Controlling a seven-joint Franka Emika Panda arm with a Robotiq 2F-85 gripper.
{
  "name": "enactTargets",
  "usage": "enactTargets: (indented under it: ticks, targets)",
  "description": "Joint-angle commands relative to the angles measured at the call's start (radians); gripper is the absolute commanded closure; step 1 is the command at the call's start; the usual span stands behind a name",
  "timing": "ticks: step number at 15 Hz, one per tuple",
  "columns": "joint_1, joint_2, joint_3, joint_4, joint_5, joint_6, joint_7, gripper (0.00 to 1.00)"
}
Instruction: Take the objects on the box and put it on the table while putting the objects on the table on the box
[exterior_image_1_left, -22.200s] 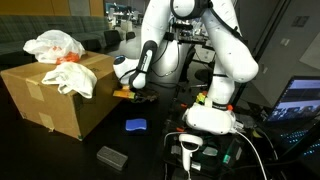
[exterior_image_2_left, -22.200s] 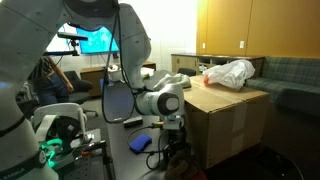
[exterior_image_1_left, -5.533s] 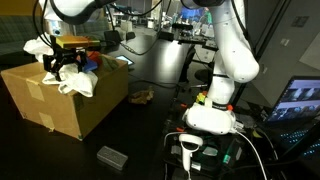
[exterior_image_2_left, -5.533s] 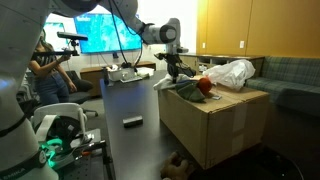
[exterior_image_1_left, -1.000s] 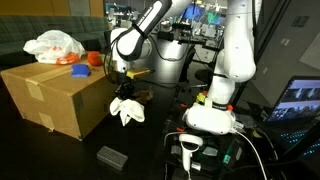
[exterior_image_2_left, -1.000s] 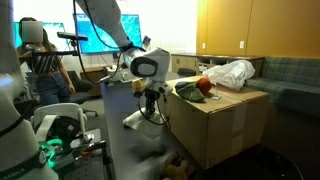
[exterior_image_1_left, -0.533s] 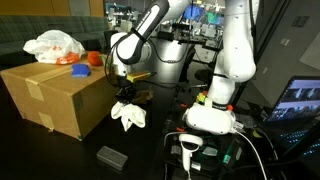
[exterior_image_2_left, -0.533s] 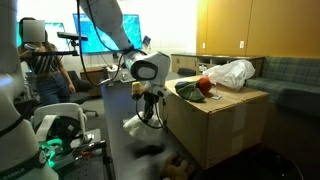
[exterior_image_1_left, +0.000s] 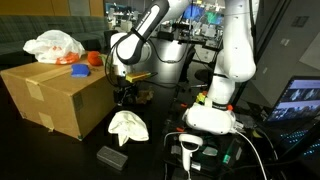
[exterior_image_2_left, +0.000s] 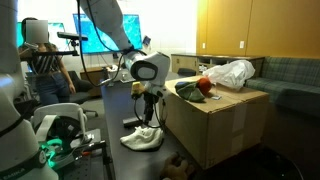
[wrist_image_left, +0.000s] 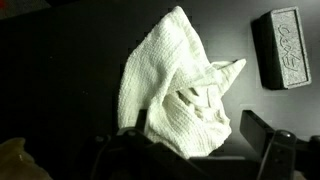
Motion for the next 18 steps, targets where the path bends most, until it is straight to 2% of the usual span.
enactTargets:
  ticks: [1, 6, 11, 18]
  targets:
    - [0.007, -0.027, 0.014, -0.006, 0.027, -0.002, 0.01, 0.0]
    - [0.037, -0.043, 0.035, -0.002, -0.009, 0.006, 0.002, 0.0]
    - [0.116, -0.021, 0.048, -0.002, -0.114, 0.043, 0.058, 0.0]
    - [0.242, 0.034, 0.08, -0.069, -0.201, 0.222, 0.189, 0.0]
